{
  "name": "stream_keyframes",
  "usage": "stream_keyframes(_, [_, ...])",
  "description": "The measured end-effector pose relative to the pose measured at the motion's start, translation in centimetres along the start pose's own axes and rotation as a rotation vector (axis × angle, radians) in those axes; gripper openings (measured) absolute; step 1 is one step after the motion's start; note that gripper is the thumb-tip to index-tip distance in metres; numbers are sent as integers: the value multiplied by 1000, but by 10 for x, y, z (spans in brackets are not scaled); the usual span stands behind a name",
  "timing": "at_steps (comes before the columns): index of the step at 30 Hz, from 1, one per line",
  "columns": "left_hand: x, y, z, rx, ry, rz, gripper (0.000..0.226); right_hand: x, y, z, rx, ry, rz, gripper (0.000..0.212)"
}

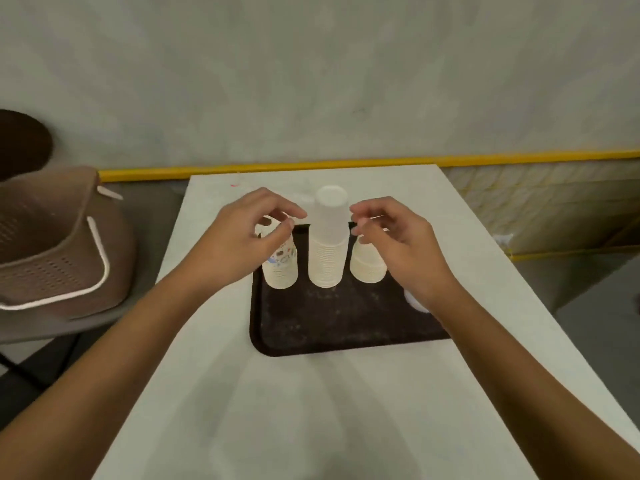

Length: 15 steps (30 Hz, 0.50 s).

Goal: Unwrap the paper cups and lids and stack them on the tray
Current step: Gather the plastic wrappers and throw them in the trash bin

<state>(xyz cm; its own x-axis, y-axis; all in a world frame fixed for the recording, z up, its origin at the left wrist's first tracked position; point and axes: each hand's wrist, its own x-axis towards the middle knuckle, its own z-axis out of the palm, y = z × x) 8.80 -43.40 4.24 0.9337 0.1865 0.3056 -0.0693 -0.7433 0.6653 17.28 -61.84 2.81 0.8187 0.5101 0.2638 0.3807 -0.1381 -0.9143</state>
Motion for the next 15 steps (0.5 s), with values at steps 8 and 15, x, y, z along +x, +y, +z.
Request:
stream_keyframes(8, [62, -53, -38, 83, 108, -57, 20, 105, -16, 2, -12, -120, -87, 23])
stream_keyframes(15, [132, -123, -30, 194, 62, -204, 23, 218, 23, 17, -253, -239, -8, 16])
